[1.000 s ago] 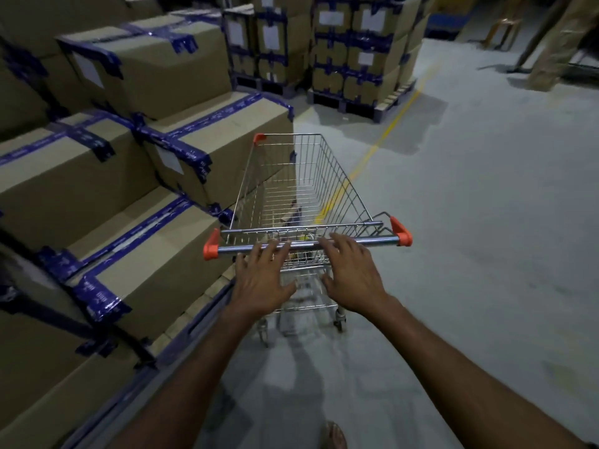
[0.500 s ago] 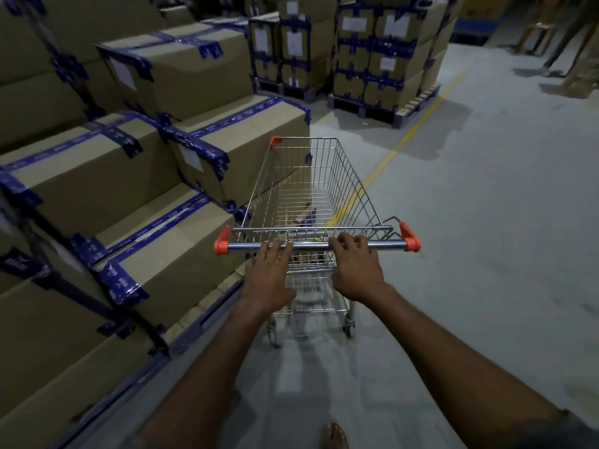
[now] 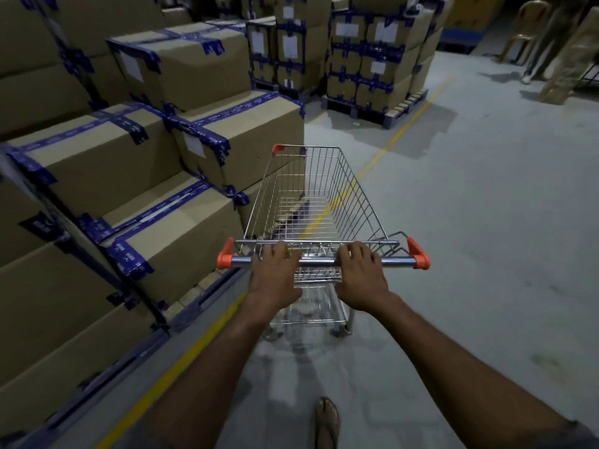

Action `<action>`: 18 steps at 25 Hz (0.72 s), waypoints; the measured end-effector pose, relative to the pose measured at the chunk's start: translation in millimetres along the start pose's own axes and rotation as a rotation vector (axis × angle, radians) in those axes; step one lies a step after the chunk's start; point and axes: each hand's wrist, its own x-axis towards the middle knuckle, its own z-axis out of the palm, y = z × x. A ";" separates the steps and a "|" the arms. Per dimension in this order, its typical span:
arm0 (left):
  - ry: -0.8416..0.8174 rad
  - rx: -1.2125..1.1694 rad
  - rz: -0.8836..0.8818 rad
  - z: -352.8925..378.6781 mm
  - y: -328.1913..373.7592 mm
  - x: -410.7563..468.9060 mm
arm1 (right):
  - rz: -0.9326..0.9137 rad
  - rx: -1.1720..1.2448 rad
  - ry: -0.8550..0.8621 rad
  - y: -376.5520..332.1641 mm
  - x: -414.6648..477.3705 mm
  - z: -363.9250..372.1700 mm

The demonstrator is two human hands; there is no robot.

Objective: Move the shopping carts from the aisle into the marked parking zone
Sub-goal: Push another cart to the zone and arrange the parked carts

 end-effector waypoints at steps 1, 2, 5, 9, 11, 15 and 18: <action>-0.011 -0.023 -0.003 -2.1 4.3 -5.6 | -0.013 0.017 -0.009 2.3 -10.1 1.4; -0.035 -0.062 -0.010 -3.1 8.4 -12.0 | -0.030 0.012 -0.035 4.9 -21.2 2.8; -0.164 -0.127 -0.009 4.4 19.8 -34.8 | -0.121 -0.090 -0.131 12.0 -50.0 8.3; -0.192 -0.037 0.012 20.8 38.2 -76.5 | -0.137 -0.084 -0.266 12.4 -84.8 3.6; -0.124 -0.084 -0.034 22.7 47.9 -97.3 | -0.151 -0.072 -0.279 13.7 -101.4 2.5; -0.176 -0.057 -0.129 22.4 72.3 -131.5 | -0.207 -0.031 -0.254 22.7 -141.6 -3.1; -0.271 -0.067 -0.161 24.2 93.2 -159.7 | -0.232 -0.040 -0.267 30.5 -177.2 -9.8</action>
